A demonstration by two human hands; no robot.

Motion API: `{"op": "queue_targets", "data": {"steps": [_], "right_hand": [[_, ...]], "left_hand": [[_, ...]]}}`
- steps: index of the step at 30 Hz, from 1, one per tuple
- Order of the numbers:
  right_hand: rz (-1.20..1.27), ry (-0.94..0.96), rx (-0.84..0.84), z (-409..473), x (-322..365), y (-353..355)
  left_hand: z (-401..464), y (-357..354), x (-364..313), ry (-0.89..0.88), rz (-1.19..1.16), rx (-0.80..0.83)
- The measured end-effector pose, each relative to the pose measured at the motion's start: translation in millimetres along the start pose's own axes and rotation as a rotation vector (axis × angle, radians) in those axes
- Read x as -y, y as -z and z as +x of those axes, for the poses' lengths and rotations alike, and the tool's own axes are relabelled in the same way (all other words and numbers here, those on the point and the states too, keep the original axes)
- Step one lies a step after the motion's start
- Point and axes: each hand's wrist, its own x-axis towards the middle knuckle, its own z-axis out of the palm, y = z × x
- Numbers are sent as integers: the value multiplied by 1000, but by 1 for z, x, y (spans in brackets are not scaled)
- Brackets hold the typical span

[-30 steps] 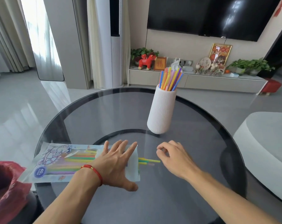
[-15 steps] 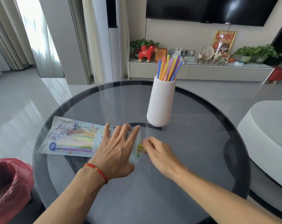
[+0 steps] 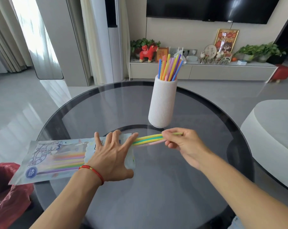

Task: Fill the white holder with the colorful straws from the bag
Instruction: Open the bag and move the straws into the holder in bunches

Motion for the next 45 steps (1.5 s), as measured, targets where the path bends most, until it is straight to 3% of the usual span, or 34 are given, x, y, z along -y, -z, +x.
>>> {"op": "queue_targets", "data": {"steps": [5, 9, 12, 16, 25, 28, 31, 36, 42, 45], "right_hand": [[311, -89, -46, 2, 19, 25], [379, 99, -115, -1, 25, 25], [347, 180, -3, -8, 16, 2], [-12, 221, 87, -16, -5, -35], [-697, 635, -181, -19, 66, -1], [-961, 577, -172, -7, 68, 0], [-1018, 466, -127, 3, 43, -4], [-931, 446, -122, 7, 31, 9], [-224, 599, -313, 17, 83, 13], [-62, 698, -454, 32, 126, 11]], "left_hand": [[4, 0, -7, 24, -151, -27], [6, -5, -14, -28, -124, -121], [6, -6, -21, -59, -120, -163], [5, -9, -29, -96, -99, -163], [8, -20, -26, -32, -149, -43], [8, -23, -28, -49, -108, -44], [8, -27, -27, -53, -98, -43], [10, -31, -33, -56, -135, -68], [17, -26, -39, -64, -331, -210], [17, -23, -36, -62, -414, -294]]}}
